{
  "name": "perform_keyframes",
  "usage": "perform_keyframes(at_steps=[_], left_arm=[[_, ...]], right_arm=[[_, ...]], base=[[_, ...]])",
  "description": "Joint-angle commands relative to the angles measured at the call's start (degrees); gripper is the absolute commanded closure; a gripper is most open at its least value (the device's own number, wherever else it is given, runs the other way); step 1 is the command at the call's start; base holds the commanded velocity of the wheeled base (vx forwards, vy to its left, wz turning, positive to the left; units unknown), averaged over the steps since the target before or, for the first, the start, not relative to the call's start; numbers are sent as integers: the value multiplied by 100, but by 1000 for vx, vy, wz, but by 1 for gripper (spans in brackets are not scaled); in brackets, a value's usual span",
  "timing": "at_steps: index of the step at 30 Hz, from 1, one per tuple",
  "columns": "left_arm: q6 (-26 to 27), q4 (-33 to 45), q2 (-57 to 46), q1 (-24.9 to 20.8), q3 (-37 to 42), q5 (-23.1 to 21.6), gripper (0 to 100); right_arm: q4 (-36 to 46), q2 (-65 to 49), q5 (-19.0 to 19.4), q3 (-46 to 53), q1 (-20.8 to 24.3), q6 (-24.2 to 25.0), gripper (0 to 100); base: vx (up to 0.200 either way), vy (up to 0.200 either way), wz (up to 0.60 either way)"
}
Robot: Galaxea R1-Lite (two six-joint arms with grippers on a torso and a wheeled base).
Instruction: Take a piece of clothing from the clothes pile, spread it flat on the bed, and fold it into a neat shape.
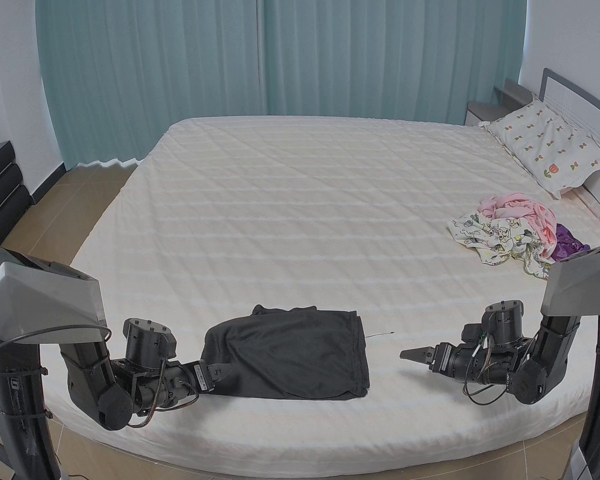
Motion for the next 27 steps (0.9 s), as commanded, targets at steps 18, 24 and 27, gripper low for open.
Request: perform_keyframes(at_steps=[18,24,27], left_arm=[[-10,-2,-84,184,24,27,0],[-18,-2,-172,246,24,53,0],[-18,-2,-181,246,24,80,0]], right_arm=[[-105,409,-1133,-576,1071,623,0],[-44,426,-1151,-576,1036,315,0],[-35,470,-1151,-559,1027,209,0]], base=[[0,189,0],[0,33,0],[0,0,0]])
